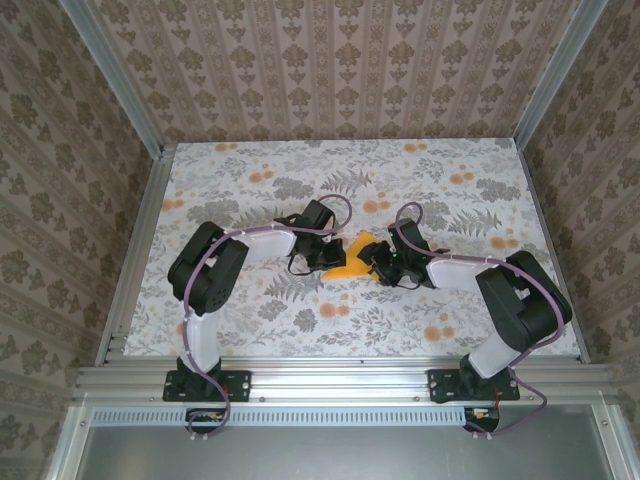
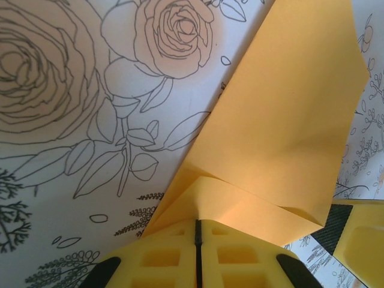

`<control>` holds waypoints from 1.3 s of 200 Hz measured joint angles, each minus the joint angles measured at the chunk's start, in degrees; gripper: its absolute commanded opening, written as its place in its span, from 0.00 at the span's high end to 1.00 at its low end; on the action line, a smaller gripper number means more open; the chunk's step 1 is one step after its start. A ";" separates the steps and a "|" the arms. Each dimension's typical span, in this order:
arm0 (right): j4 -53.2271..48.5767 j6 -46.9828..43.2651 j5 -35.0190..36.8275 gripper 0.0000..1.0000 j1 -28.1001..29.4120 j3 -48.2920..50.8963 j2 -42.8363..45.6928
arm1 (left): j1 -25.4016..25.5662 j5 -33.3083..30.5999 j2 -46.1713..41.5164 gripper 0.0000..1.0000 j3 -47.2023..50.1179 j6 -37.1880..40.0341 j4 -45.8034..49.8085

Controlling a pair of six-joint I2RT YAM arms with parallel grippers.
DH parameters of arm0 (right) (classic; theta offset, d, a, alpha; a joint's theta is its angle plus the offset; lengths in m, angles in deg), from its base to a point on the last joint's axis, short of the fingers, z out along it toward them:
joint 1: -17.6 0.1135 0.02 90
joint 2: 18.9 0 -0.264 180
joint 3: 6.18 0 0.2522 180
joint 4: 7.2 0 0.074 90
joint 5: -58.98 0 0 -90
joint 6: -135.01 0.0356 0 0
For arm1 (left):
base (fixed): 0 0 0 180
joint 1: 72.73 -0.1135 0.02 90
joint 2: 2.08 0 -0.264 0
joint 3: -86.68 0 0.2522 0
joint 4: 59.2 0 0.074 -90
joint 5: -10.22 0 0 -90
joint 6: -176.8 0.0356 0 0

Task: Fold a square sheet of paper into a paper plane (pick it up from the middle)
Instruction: Fourth fold the wing at the center of the table.

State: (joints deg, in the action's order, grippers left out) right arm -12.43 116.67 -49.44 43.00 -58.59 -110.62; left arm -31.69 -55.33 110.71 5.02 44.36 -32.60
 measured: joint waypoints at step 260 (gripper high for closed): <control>-3.06 -1.42 -0.17 1.00 1.03 -0.02 -1.62 | -0.83 1.38 -5.75 0.63 5.60 0.70 -4.85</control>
State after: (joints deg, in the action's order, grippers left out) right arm -15.49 115.25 -49.61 44.03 -58.62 -112.24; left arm -32.52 -53.96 104.96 10.61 45.06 -37.45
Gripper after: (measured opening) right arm 0.050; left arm 0.349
